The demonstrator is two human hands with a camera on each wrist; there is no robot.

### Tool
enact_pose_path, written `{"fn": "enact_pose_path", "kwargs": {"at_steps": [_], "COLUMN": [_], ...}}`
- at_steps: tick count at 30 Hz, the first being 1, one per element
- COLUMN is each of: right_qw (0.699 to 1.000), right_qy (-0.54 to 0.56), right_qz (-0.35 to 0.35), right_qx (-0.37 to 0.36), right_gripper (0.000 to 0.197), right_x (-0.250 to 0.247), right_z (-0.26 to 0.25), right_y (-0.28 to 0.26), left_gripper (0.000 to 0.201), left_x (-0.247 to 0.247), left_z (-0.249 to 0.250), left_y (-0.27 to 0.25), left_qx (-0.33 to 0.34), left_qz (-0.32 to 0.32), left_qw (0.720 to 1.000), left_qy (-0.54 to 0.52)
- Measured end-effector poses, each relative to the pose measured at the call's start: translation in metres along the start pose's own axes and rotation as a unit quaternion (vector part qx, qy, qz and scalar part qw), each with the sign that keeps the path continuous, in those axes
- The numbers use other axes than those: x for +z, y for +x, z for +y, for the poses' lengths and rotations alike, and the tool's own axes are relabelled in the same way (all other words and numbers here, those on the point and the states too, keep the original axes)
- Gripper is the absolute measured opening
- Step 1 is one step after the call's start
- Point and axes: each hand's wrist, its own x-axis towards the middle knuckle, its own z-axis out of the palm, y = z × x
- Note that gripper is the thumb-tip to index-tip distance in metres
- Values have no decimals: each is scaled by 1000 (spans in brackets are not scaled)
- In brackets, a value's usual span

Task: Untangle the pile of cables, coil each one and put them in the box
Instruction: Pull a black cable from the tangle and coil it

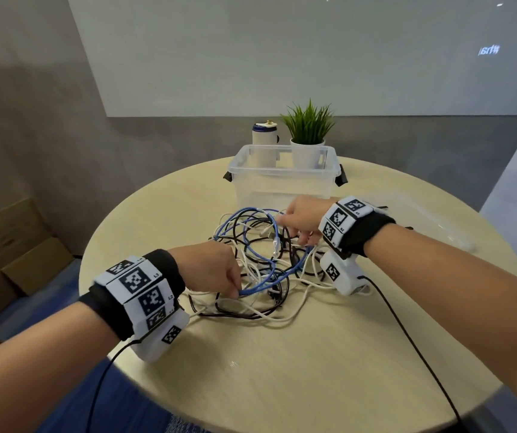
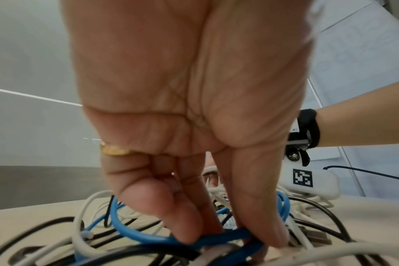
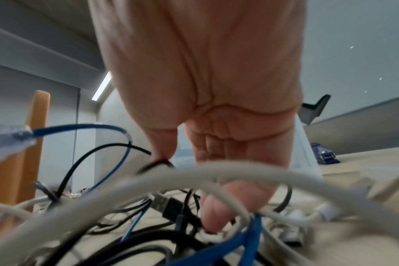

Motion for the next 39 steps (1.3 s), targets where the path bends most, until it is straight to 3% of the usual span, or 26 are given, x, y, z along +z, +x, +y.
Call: {"fn": "enact_pose_path", "kwargs": {"at_steps": [3, 6, 9, 12, 14, 17, 20, 22, 25, 29, 33, 36, 39], "right_qw": [998, 1000, 998, 989, 964, 903, 864, 865, 855, 845, 827, 805, 785], "right_qy": [-52, -24, -37, 74, 180, 322, 359, 339, 341, 348, 355, 363, 396], "right_qz": [-13, -8, 42, 113, 166, 224, 275, 290, 305, 280, 267, 256, 211], "right_qx": [-14, -12, -36, -65, -100, -175, -223, -230, -244, -293, -346, -393, -427], "right_gripper": [21, 11, 13, 15, 17, 20, 22, 22, 22, 22, 22, 18, 14], "right_x": [6, -4, -26, -42, -52, -70, -79, -80, -83, -85, -86, -87, -85], "right_z": [-1, -3, -8, -10, -10, -16, -20, -20, -19, -28, -40, -44, -46], "right_y": [2, 1, -8, -19, -30, -49, -61, -66, -73, -88, -103, -113, -120], "left_gripper": [20, 19, 10, 10, 10, 10, 12, 12, 15, 13, 43, 33, 36], "left_x": [2, 2, 4, 5, 3, 3, 4, 3, -6, -25, -31, -26, -24], "left_z": [-2, -5, -10, -11, -9, -5, 0, 1, 2, 14, 28, 35, 40], "left_y": [2, 2, 3, 5, 4, 3, 1, -2, -10, -8, 5, 15, 18], "left_qx": [2, -10, -13, -20, -20, -20, -12, -4, -19, -57, -35, -27, -2], "left_qz": [-2, -11, -20, -23, -27, -29, -9, 25, 135, 314, 310, 347, 379], "left_qw": [1000, 1000, 999, 999, 998, 998, 998, 999, 991, 941, 936, 917, 891], "left_qy": [-2, -4, 30, 37, 43, 46, 57, 33, -13, -113, -166, -197, -250]}}
